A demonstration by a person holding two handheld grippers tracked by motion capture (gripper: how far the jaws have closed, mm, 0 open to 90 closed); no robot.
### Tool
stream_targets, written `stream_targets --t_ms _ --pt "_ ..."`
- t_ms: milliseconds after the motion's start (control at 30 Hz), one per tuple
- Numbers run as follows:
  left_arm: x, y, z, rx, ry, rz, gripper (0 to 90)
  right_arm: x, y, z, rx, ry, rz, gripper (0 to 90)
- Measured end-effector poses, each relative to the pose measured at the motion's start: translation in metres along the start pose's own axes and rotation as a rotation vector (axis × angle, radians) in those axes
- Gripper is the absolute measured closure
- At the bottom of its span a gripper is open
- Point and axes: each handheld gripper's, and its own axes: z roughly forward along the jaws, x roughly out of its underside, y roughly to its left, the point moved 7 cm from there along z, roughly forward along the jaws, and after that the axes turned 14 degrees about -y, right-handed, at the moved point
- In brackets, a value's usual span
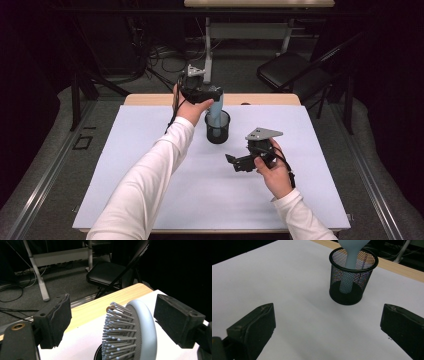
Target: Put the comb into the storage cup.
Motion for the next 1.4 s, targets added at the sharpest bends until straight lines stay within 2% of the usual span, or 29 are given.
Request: stream_targets --t_ms 333,667,833,1100,1400 --pt "-0.012 -0.005 -0.008 0.015 -0.007 0.018 15.3 -0.001 -0.001 -0.001 0.001 -0.006 -0.005 0.0" --pt "-0.015 -0.01 -0.015 0.042 0.004 0.031 15.5 -0.001 -0.001 0.001 -0.004 -0.007 -0.001 0.0" --pt "-0.016 -0.008 -0.021 0.057 0.008 0.031 15.5 0.001 -0.002 0.0 0.001 0.005 -0.001 0.0" --pt "-0.017 -0.002 -0.034 0.059 0.011 0.037 15.8 -0.001 -0.005 -0.003 0.014 -0.009 0.004 0.0" --pt "-0.015 -0.006 -0.048 0.101 0.013 0.049 15.8 0.001 -0.003 0.0 0.007 0.005 -0.003 0.0"
